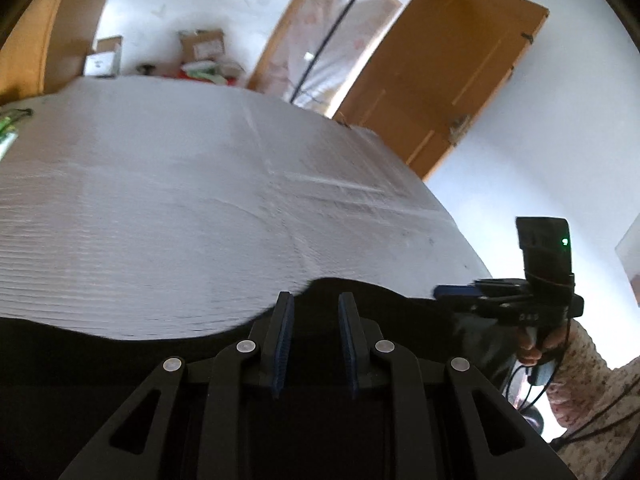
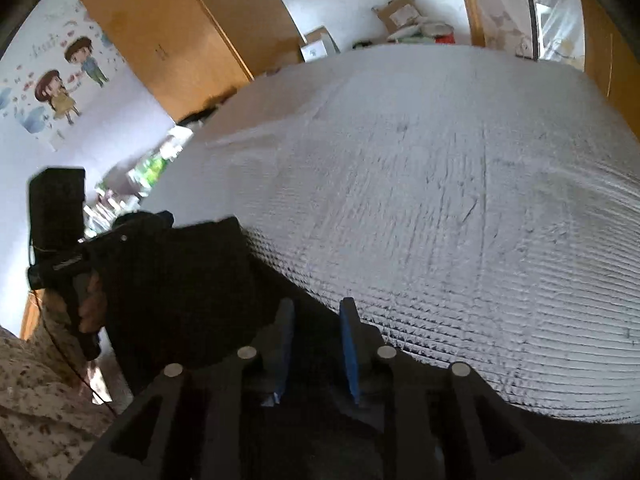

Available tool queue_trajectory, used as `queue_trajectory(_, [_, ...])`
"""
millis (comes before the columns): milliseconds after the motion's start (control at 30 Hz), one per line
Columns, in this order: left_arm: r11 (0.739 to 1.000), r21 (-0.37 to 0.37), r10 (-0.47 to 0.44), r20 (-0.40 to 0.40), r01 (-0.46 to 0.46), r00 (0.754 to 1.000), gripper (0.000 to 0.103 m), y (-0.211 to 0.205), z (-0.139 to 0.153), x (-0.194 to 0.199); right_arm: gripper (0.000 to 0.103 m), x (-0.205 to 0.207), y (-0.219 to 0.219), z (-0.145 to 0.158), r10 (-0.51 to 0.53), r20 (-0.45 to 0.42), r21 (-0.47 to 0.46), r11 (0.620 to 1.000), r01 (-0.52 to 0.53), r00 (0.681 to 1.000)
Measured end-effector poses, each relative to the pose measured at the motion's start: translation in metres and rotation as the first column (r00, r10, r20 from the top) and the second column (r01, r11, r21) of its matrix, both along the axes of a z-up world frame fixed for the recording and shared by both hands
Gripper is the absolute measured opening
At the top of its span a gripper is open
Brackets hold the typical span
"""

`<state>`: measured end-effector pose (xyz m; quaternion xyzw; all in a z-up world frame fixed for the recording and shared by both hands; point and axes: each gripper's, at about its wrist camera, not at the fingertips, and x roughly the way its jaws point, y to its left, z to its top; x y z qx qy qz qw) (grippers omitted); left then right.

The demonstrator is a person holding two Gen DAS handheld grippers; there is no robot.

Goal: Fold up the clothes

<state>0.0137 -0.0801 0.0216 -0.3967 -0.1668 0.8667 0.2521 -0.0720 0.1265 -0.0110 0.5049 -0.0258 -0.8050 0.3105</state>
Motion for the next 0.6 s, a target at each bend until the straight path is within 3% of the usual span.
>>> queue_trajectory(67, [0.999, -0.002, -0.032, 0.017, 0.032, 0.999, 0.024, 0.01, -0.005, -0.003, 0.024, 0.001, -0.003, -0.004, 0.014, -0.01, 0.015, 1.0, -0.014, 1.0])
queue_trajectory(200, [0.996, -0.076, -0.047, 0.065, 0.052, 0.997, 0.024, 0.026, -0.019, -0.009, 0.004, 0.001, -0.001, -0.007, -0.014, -0.049, 0.03, 0.999, 0.015, 0.999])
queue_trajectory(433, [0.999, -0.052, -0.009, 0.094, 0.014, 0.996, 0.024, 0.016, -0.026, -0.01, 0.004, 0.002, 0.011, -0.012, -0.061, -0.052, 0.022, 0.998, 0.062, 0.997])
queue_trajectory(500, [0.998, -0.059, -0.005, 0.092, 0.01, 0.996, 0.024, 0.017, -0.027, -0.008, 0.013, 0.005, 0.016, -0.008, -0.082, -0.062, 0.027, 0.996, 0.084, 0.995])
queue_trajectory(600, [0.998, -0.069, 0.007, 0.086, -0.001, 0.996, 0.024, 0.018, -0.024, -0.006, 0.017, 0.018, 0.03, 0.005, -0.163, -0.131, 0.065, 0.983, 0.173, 0.978])
